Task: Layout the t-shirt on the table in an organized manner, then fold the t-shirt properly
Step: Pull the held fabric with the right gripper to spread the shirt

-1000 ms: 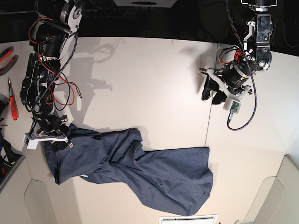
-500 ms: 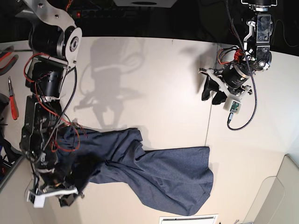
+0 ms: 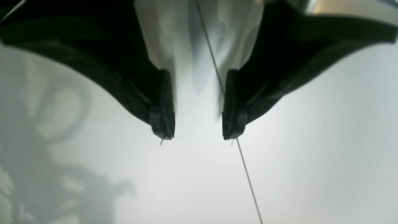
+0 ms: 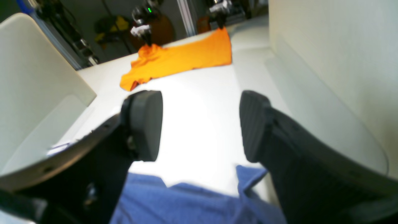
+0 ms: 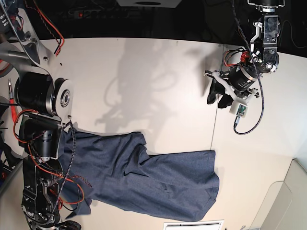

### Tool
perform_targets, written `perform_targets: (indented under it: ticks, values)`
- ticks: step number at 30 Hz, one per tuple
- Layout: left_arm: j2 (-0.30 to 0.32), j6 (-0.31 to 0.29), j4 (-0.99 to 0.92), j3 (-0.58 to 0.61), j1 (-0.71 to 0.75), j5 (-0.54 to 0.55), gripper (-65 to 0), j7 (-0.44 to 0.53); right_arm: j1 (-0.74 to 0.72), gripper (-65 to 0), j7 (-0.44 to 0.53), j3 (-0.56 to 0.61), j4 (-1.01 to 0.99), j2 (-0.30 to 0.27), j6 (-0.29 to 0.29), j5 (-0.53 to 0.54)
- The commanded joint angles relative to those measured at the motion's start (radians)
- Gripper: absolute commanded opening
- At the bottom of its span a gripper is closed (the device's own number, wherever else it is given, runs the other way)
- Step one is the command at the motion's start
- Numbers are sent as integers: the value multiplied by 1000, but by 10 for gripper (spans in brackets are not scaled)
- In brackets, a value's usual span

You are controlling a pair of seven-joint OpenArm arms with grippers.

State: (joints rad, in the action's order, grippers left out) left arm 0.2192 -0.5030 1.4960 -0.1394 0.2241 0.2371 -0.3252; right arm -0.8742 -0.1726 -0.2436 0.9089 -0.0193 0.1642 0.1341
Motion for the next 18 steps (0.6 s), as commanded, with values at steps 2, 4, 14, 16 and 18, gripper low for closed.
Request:
perform_targets:
  ticks: [2,4,14,16,18]
  values:
    - [8,-6,14,-4,-8,14,-363,20,-32,-270,28,3,15,-5,7,0]
    - [8,-6,14,-4,-8,14,-363,21,-19,-271,23,3,15,-13,8,1]
    - [8,25,14,-4,-97,14,-407,-19,184,-650,-121,3,18,-33,192,165]
    - [9,29,14,-4,-138,15,-447,-19,251,-650,-120,3,18,-29,191,166]
    - [8,28,8,-3,-182,35,-485,-19,317,-650,-119,4,18,-27,191,166]
